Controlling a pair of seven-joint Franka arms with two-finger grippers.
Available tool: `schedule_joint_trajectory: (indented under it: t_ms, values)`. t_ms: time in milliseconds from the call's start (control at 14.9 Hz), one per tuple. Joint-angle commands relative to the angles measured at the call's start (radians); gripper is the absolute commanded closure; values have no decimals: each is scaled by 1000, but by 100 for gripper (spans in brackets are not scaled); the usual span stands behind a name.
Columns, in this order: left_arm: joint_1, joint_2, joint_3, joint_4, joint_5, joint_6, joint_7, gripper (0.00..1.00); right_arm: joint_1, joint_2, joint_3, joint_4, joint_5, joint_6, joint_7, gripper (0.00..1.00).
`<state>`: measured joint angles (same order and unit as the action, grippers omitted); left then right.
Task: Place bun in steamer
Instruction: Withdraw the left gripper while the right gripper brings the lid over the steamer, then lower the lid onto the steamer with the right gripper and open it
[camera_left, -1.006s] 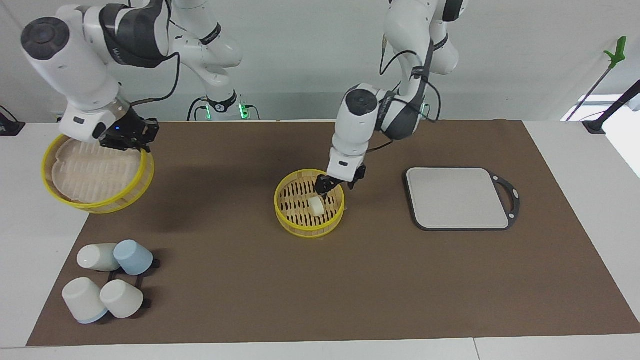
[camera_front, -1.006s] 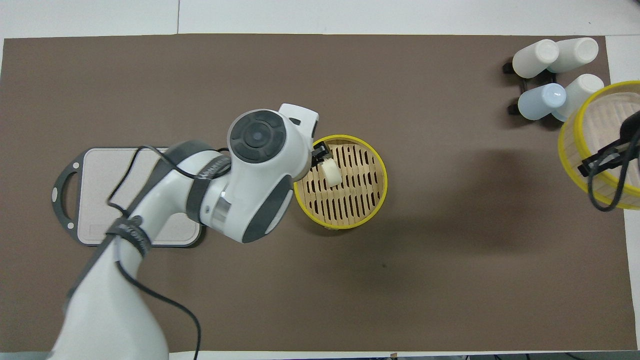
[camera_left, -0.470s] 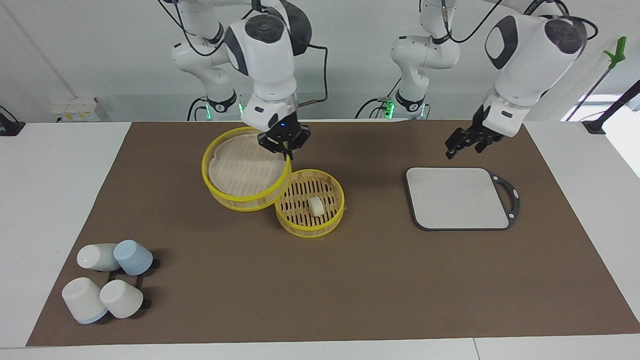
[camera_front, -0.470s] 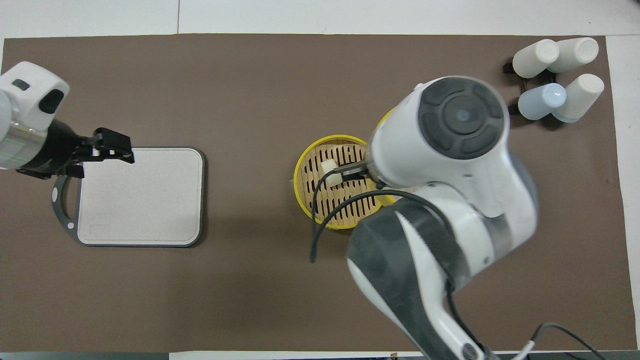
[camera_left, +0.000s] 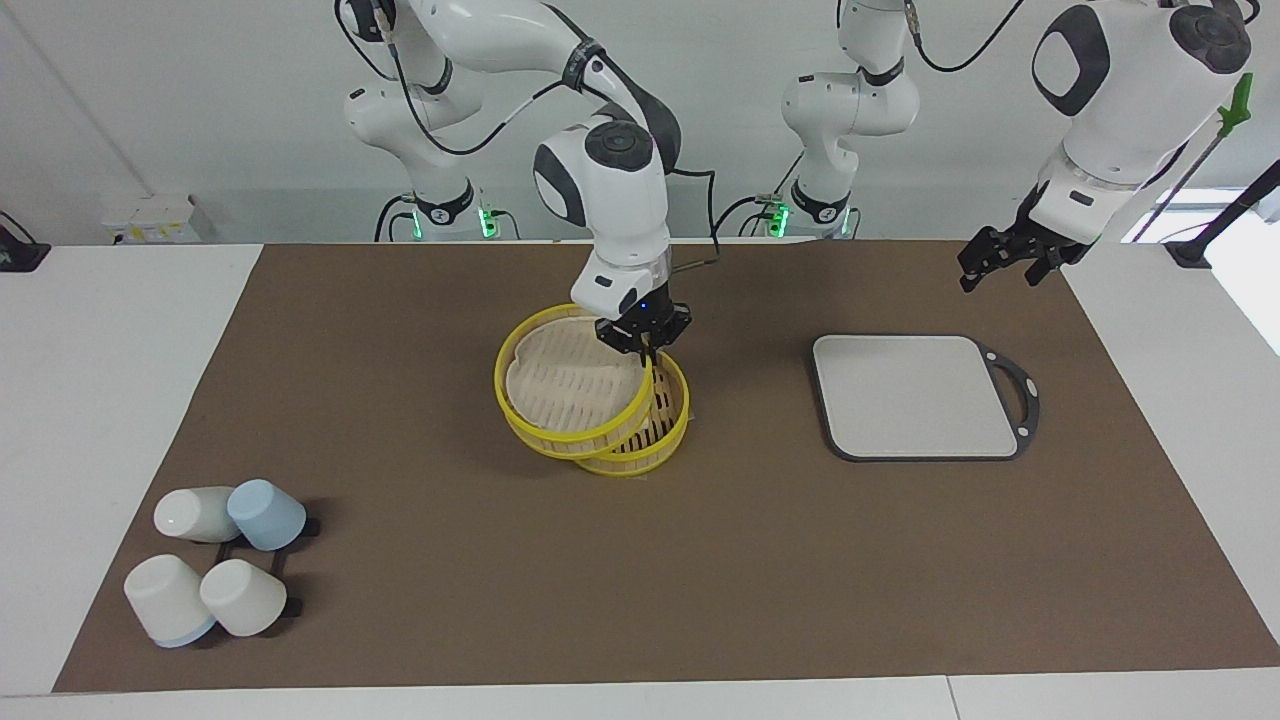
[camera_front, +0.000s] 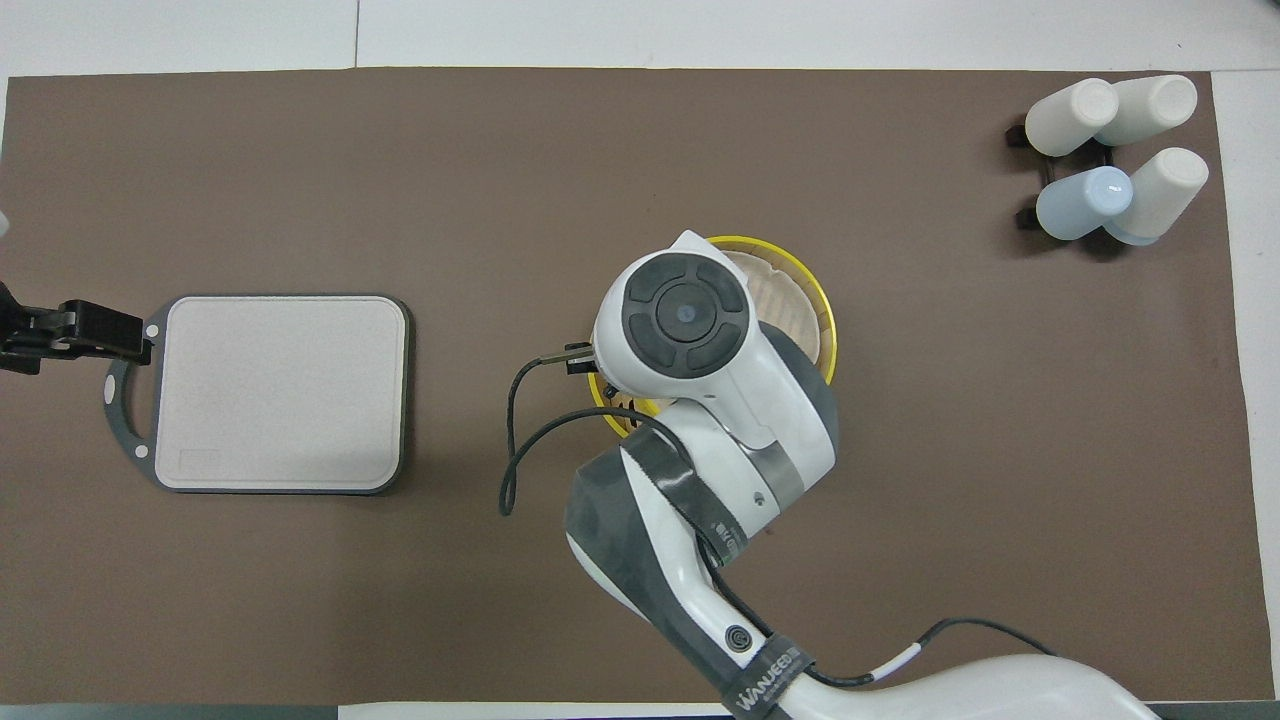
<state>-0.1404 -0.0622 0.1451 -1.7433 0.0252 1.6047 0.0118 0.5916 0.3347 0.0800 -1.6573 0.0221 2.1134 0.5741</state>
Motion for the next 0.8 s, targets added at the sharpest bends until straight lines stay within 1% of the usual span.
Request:
schedule_joint_trajectory:
  t_ms: [0,134,268,470,537,738]
  values:
    - [4,-21,-7,5,25,-48,25,0,25,13,-9,-16,9,36,35,100]
    - [1,-22,-9,42,24,-95,25,0,33,18,-8,-21,4,34,35,100]
    - [1,-22,-1,50,12,-117,30,0,34,23,-9,-21,2,40,36,100]
    - [4,-30,-2,61,-36,-118,22,0,56,44,-9,-22,-14,80,38,100]
    - [7,-34,-5,61,-37,-120,22,0,65,46,-9,-22,-39,94,38,100]
    - [10,-38,-6,56,-37,-118,25,0,60,53,-9,-24,-42,140,39,100]
